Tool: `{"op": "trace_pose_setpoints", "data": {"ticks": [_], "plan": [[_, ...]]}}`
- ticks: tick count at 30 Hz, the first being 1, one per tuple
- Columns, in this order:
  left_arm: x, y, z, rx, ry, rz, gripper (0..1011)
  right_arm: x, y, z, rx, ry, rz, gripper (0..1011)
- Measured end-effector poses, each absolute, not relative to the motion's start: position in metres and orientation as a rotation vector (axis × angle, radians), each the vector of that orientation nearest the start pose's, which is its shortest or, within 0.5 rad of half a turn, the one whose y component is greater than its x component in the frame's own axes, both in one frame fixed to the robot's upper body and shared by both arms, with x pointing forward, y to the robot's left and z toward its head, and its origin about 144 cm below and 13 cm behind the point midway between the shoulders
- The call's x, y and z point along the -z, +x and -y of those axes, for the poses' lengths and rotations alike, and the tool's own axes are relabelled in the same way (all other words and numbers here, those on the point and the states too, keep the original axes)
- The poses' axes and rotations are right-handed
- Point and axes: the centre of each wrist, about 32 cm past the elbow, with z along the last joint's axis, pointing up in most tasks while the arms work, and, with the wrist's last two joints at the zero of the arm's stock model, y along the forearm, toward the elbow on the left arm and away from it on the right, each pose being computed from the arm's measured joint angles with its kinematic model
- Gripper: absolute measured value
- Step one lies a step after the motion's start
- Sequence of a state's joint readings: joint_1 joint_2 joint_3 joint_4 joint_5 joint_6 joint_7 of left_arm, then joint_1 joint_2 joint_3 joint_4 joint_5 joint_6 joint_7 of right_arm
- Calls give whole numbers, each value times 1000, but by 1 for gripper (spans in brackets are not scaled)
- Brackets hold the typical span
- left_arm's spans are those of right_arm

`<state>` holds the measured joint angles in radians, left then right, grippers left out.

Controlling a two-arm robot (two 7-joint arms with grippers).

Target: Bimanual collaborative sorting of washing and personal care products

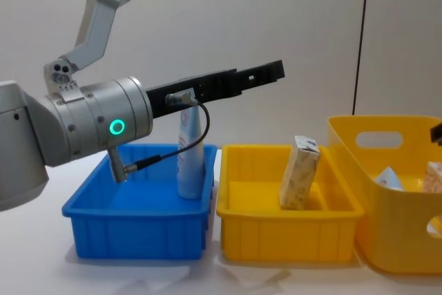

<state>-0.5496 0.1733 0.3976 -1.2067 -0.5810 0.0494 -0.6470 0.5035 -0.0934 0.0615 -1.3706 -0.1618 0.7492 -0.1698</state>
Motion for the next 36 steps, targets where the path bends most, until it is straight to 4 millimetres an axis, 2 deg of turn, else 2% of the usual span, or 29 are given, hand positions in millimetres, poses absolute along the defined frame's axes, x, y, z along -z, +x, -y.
{"op": "trace_pose_setpoints", "data": {"ticks": [8,18,29,36], "plan": [[-1224,593,-182,-603,-223,-97,1001,-1271,586,213,1773,-420,-309,1001],[-1224,593,-182,-603,-223,-97,1001,-1274,577,220,1729,-328,-316,1004],[-1224,593,-182,-602,-223,-97,1001,-1281,559,237,1623,-138,-323,1004],[-1224,592,-182,-605,-221,-96,1001,-1281,557,240,1610,-117,-319,1004]]}}
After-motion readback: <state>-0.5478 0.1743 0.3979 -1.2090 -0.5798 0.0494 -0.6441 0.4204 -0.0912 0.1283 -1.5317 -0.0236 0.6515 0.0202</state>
